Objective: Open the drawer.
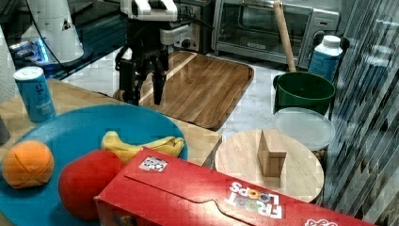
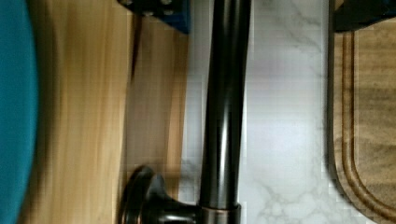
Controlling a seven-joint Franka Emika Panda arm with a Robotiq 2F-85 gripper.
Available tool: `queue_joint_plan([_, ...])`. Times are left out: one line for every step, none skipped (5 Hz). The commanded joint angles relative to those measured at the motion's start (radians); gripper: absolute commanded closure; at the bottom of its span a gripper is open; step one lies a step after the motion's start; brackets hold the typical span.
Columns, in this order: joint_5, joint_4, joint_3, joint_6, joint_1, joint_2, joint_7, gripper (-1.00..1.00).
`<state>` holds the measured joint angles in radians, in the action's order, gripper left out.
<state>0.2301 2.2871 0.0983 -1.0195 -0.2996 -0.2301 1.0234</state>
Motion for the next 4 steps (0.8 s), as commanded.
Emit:
queue_joint_plan([-0.013, -0.070, -0.027, -0.014, 0.036, -0.024, -0.106, -1.00])
queue_joint_plan([-0.025, -0.063, -0.043, -0.001, 0.063, -0.020, -0.165, -1.00])
queue_joint_plan([-0.047, -0.065, -0.071, 0.027, 0.112, -0.022, -0.268, -1.00])
queue_joint_plan([-0.028, -0.080, -0.103, 0.024, 0.148, -0.046, -0.327, -1.00])
